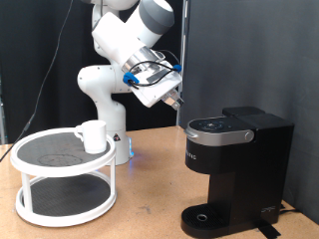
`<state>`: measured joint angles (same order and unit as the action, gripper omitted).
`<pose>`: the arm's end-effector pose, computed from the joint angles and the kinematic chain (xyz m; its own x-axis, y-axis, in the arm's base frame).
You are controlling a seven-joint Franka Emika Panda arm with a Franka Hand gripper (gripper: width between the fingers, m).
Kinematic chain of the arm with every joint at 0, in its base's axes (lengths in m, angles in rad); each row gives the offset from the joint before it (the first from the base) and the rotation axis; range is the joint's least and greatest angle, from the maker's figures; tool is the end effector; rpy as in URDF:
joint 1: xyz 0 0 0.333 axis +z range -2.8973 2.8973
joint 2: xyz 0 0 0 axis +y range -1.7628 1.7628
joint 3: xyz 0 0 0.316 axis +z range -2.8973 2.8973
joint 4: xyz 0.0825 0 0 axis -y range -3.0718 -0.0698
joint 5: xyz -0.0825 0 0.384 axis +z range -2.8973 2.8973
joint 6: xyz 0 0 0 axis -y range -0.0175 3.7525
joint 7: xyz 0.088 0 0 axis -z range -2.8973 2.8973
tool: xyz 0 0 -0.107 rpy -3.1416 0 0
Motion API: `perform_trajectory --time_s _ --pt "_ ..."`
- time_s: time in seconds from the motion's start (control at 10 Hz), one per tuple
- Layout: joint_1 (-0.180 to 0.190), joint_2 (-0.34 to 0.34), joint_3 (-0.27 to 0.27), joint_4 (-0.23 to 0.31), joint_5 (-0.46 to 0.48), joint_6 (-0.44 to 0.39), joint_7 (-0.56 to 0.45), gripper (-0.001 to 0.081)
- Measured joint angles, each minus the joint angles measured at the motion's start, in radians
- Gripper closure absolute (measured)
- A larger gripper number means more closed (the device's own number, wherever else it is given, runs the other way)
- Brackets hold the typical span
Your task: Make a cup of coffee with the keurig machine
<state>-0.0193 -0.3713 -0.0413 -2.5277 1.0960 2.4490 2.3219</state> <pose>0.4424 -0.0266 0.4370 -0.8458 0.1896 -0.4987 -0.1487 0.8139 0.5616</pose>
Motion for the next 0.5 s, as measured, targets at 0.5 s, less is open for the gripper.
perform_trajectory --time_s 0.5 --pt "-0.062 -0.022 -0.099 0.001 -0.196 -0.323 -0.015 0.0806"
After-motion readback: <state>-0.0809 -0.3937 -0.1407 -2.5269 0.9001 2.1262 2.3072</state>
